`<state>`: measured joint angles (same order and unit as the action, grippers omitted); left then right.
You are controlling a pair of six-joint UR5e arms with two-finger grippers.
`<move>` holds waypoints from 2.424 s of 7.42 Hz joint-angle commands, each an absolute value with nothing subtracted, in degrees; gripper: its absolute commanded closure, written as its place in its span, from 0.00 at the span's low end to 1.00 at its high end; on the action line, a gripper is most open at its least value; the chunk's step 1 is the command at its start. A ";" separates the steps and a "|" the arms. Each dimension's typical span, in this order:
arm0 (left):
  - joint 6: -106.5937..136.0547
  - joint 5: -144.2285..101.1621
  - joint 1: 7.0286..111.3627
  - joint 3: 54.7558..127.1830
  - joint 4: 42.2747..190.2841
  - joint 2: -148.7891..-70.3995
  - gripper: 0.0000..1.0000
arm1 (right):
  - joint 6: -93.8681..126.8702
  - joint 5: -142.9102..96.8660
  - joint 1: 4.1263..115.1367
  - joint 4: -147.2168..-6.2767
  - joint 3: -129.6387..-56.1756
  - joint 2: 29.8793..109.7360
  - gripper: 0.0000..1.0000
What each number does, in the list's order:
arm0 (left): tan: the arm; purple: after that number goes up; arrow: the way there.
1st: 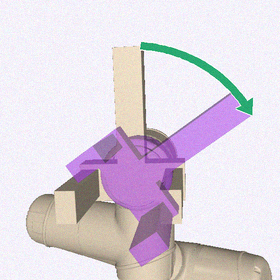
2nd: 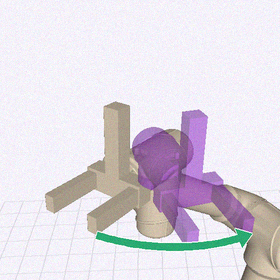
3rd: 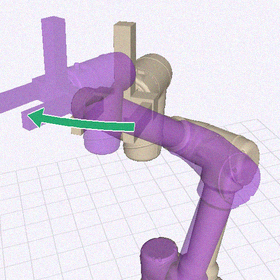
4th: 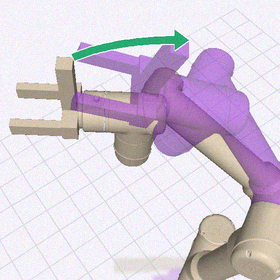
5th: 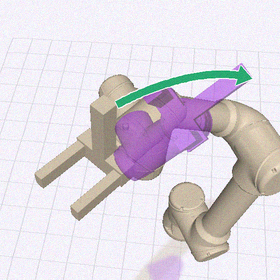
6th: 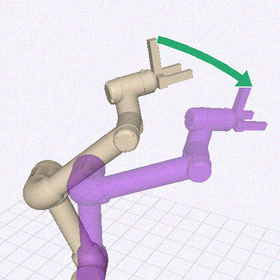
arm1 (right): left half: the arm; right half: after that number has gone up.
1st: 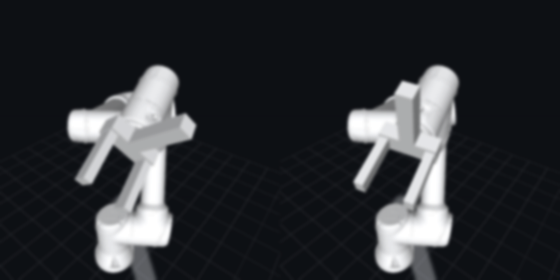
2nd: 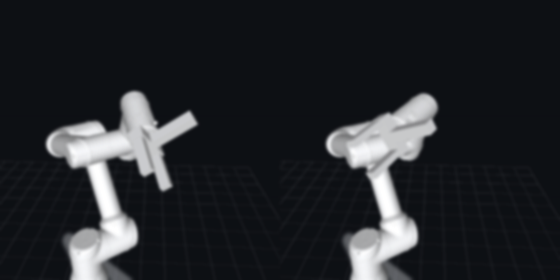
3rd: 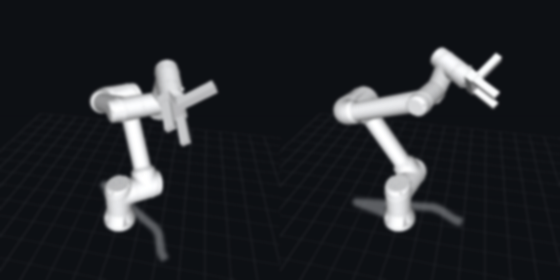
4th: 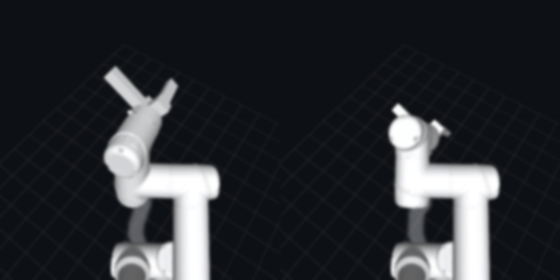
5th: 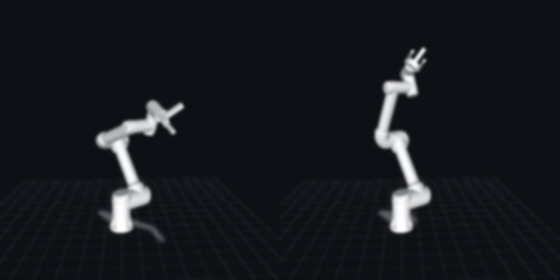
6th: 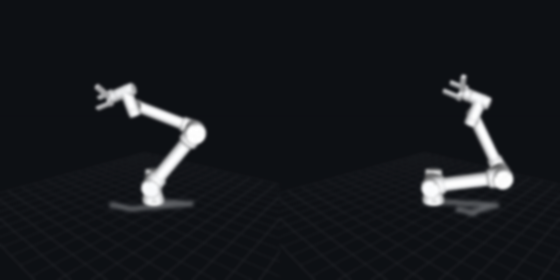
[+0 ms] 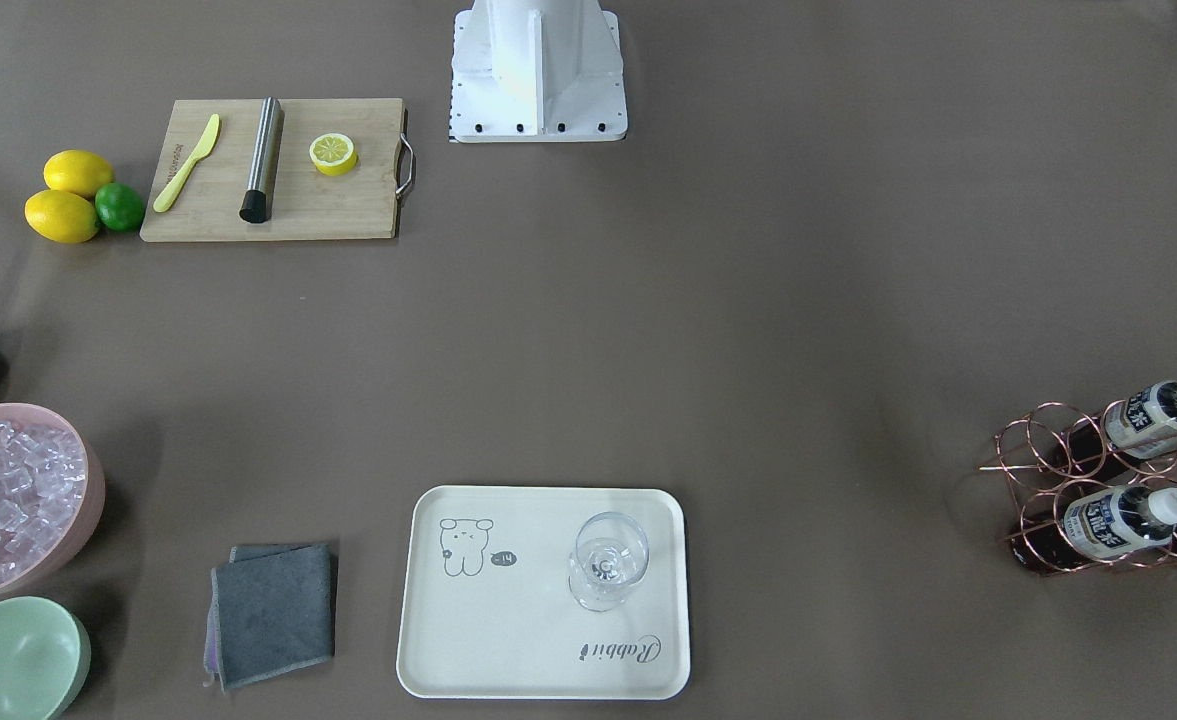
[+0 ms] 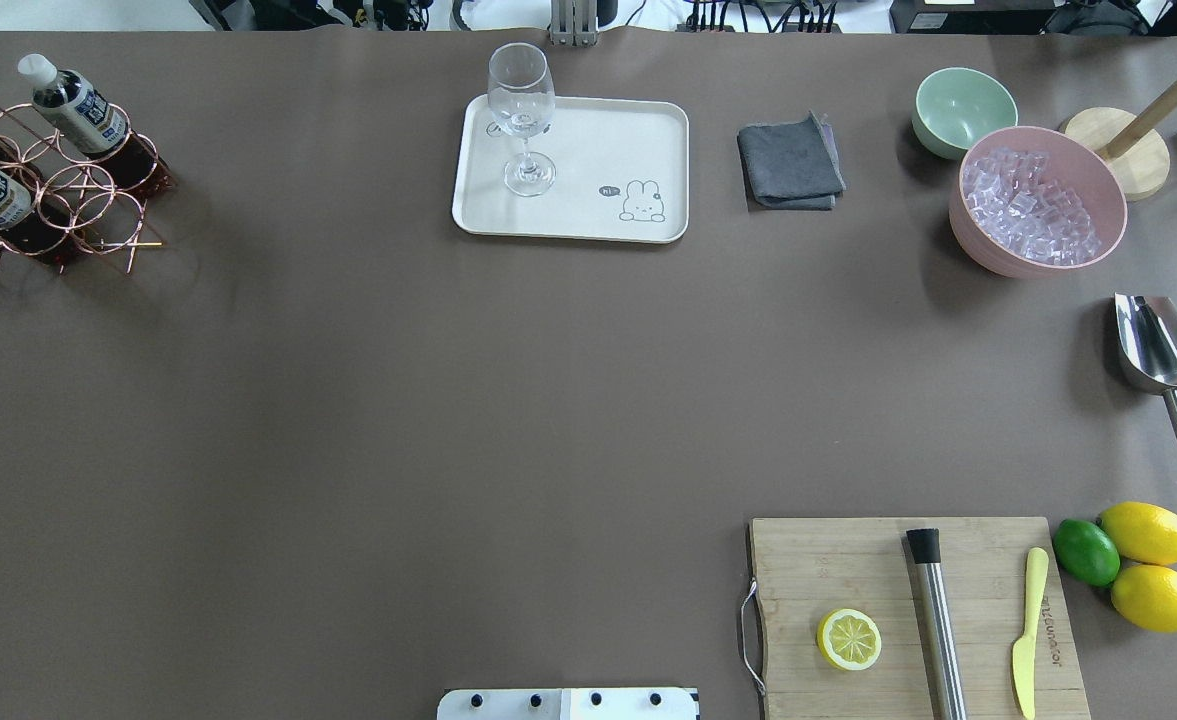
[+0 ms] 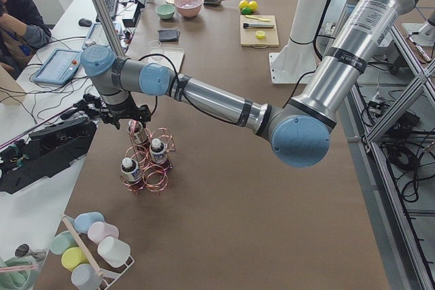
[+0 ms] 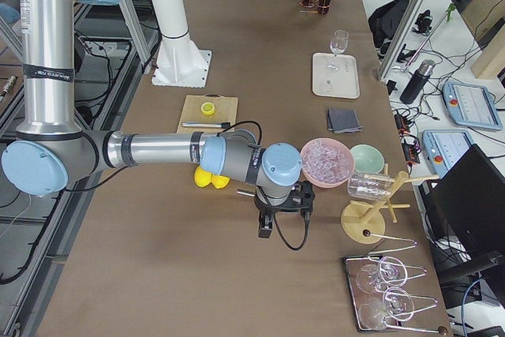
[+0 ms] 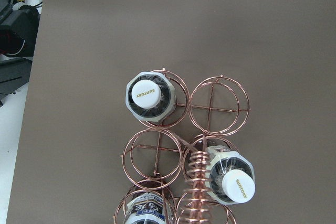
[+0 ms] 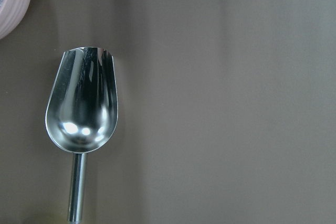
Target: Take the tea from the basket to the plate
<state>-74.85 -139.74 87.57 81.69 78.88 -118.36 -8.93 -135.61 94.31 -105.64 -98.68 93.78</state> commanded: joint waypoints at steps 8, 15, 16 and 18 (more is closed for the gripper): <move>-74.71 -139.75 87.10 81.83 80.68 -117.25 0.28 | -8.88 -135.62 93.87 -105.64 -98.61 93.69 0.00; -74.27 -139.92 87.63 89.52 71.42 -117.77 1.00 | -8.88 -135.62 93.43 -105.64 -98.70 93.69 0.00; -74.18 -139.83 87.54 93.82 68.15 -117.86 1.00 | -8.88 -135.62 93.51 -105.64 -98.70 93.69 0.00; -66.75 -139.66 87.02 101.04 66.88 -117.69 1.00 | -8.88 -135.62 93.43 -105.56 -98.61 93.69 0.00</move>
